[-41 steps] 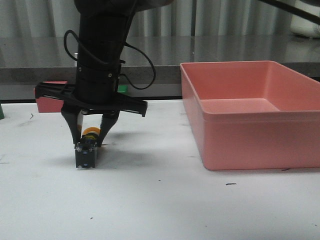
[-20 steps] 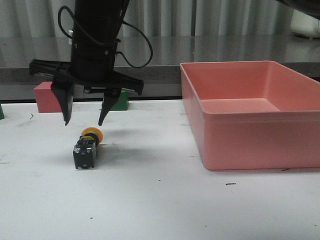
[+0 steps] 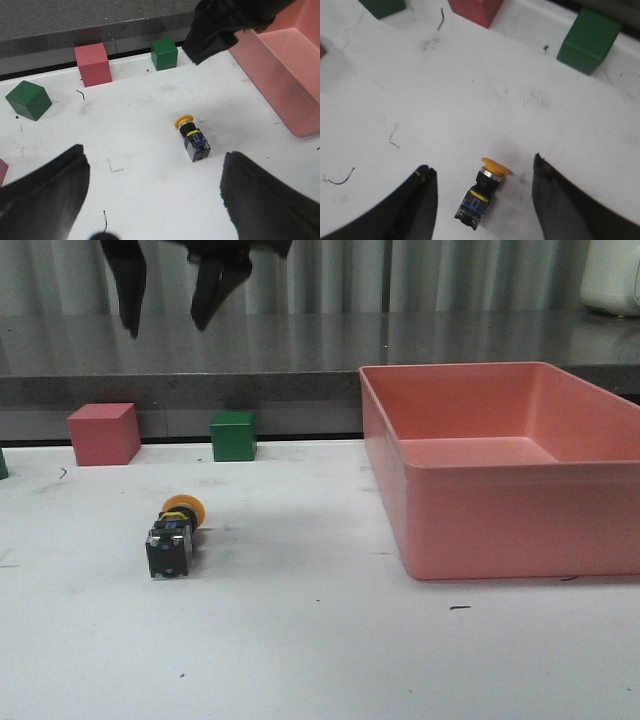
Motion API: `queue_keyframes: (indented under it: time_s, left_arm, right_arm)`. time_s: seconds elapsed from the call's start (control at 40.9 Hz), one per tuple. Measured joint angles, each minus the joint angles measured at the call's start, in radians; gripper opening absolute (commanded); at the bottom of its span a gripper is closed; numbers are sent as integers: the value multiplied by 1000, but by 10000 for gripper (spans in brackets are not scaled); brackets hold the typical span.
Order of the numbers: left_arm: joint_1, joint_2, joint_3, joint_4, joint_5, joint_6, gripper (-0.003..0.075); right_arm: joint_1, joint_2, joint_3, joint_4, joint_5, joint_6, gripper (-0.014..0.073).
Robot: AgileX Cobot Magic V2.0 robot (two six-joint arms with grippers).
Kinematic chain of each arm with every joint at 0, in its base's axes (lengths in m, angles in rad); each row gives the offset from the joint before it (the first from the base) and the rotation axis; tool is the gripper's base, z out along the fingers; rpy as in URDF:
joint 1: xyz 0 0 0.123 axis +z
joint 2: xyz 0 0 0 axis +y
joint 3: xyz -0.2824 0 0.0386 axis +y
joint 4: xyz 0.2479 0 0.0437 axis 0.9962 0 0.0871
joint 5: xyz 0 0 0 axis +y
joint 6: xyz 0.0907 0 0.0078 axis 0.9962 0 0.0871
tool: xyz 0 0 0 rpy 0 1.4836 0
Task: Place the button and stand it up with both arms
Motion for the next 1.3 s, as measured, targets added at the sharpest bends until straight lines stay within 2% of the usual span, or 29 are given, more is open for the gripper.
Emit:
queue_keyframes:
  time_s: [0.367, 0.514, 0.881, 1.297]
  left_arm:
    - [0, 0, 0, 0, 0, 0, 533]
    - [0, 0, 0, 0, 0, 0, 533]
    - [0, 0, 0, 0, 0, 0, 533]
    - [0, 0, 0, 0, 0, 0, 533]
  right_arm:
    - [0, -250, -4, -4, 12, -181, 447]
    - [0, -341, 78, -5, 14, -203, 447]
    - [0, -627, 538, -40, 14, -224, 447]
    - [0, -1111, 1085, -34, -115, -227, 447]
